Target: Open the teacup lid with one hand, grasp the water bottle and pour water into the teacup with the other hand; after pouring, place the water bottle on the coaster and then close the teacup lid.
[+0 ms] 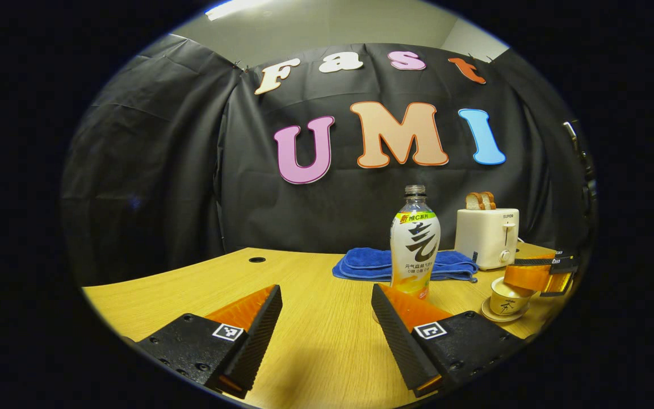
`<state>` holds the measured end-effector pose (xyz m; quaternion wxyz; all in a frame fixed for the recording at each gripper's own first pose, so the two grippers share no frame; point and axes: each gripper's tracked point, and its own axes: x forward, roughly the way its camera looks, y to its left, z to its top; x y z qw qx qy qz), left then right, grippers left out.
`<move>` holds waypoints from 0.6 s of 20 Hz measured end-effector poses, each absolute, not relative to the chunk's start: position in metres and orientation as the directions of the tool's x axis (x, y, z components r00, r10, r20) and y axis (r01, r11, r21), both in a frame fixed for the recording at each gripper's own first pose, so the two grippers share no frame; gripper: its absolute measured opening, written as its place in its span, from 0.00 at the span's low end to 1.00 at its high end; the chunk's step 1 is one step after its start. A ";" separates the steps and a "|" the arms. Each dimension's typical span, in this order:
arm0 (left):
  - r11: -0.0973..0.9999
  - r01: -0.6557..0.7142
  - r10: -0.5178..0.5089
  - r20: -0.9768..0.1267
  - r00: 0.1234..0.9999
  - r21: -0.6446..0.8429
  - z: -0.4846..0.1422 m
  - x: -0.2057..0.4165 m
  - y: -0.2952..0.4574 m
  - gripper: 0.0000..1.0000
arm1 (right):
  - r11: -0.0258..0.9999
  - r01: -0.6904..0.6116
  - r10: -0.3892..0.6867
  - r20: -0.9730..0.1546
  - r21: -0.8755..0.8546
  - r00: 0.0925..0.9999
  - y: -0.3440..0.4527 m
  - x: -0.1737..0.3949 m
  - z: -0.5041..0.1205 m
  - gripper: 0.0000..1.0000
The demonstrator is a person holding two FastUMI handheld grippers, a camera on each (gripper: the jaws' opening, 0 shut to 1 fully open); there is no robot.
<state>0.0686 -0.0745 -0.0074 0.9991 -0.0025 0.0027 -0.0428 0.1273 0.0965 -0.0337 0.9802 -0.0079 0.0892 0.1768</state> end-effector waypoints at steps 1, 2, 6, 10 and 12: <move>0.996 0.086 -0.086 -0.005 0.996 -0.005 -0.007 0.069 -0.075 0.93 | 0.937 -0.349 0.346 -0.176 0.014 0.922 0.097 0.127 -0.033 0.35; 0.996 0.086 -0.086 -0.005 0.996 -0.005 -0.007 0.068 -0.075 0.93 | 0.937 -0.350 0.346 -0.175 0.009 0.922 0.098 0.126 -0.032 0.36; 0.996 0.085 -0.085 -0.005 0.996 -0.006 -0.008 0.069 -0.075 0.93 | 0.938 -0.347 0.345 -0.151 0.013 0.926 0.096 0.124 -0.028 0.57; 0.996 0.085 -0.085 -0.005 0.996 -0.006 -0.007 0.069 -0.075 0.93 | 0.952 -0.306 0.305 -0.103 0.007 0.947 0.085 0.119 -0.021 0.81; 0.996 0.085 -0.085 -0.005 0.996 -0.006 -0.008 0.069 -0.074 0.93 | 0.959 -0.284 0.284 -0.079 0.011 0.956 0.080 0.113 -0.017 0.87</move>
